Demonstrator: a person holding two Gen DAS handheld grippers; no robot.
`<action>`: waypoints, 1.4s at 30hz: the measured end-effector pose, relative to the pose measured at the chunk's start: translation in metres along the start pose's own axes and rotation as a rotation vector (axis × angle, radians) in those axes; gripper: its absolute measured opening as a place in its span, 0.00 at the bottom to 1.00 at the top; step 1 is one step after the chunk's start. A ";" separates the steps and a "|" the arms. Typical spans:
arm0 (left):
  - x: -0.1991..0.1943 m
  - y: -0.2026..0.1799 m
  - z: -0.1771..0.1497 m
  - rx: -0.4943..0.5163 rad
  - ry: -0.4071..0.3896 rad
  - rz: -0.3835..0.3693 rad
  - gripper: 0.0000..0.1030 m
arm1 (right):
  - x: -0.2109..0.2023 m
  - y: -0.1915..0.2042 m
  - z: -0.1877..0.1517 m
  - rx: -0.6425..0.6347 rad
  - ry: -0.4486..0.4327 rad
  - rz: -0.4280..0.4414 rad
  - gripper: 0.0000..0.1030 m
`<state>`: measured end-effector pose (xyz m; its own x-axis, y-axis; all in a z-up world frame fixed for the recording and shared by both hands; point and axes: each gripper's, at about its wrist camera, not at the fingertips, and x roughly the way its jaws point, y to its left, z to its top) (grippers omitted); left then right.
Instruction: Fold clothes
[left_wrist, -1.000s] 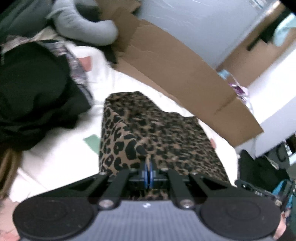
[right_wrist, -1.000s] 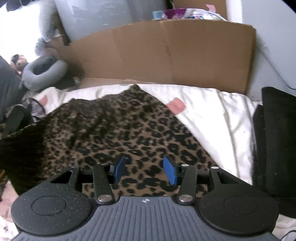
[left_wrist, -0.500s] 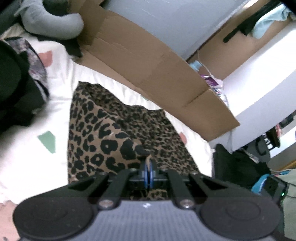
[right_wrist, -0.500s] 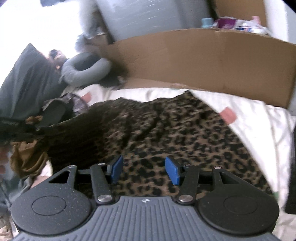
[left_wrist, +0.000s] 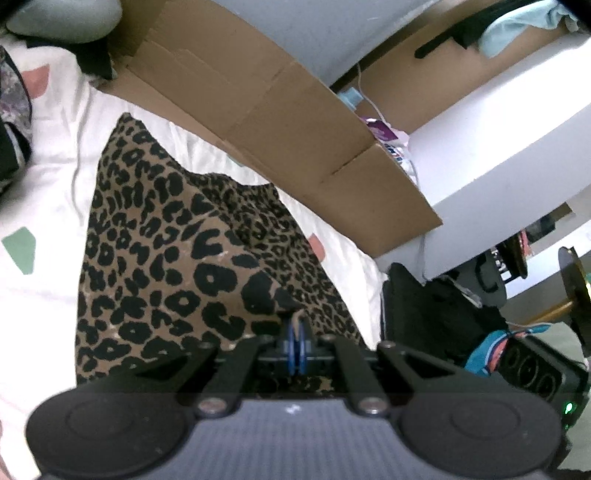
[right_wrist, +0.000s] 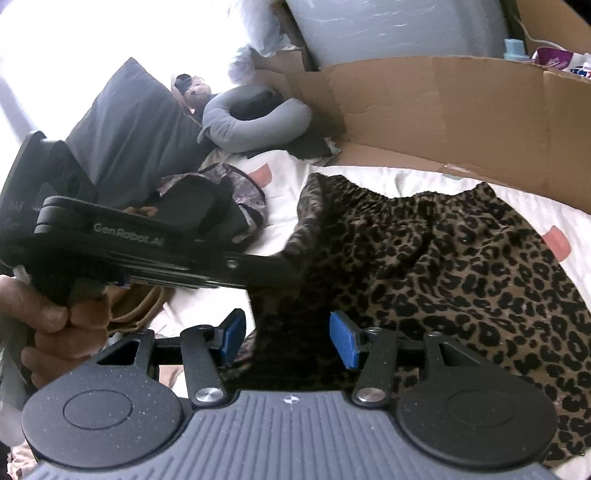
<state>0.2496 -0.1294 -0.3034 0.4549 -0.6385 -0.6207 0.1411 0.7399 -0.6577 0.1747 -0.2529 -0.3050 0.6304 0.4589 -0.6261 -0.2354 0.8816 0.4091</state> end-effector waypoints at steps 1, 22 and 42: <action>0.001 -0.001 -0.001 -0.006 0.001 -0.006 0.03 | 0.001 0.001 -0.001 0.002 0.001 0.001 0.55; 0.008 -0.002 -0.014 -0.113 -0.005 -0.116 0.21 | 0.009 -0.027 -0.010 0.126 -0.024 -0.166 0.01; 0.016 0.048 -0.046 -0.091 0.092 0.159 0.41 | -0.046 -0.107 -0.023 0.259 -0.079 -0.307 0.00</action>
<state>0.2231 -0.1136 -0.3642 0.3819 -0.5353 -0.7534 -0.0077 0.8133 -0.5817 0.1537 -0.3655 -0.3356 0.6995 0.1603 -0.6964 0.1600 0.9146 0.3712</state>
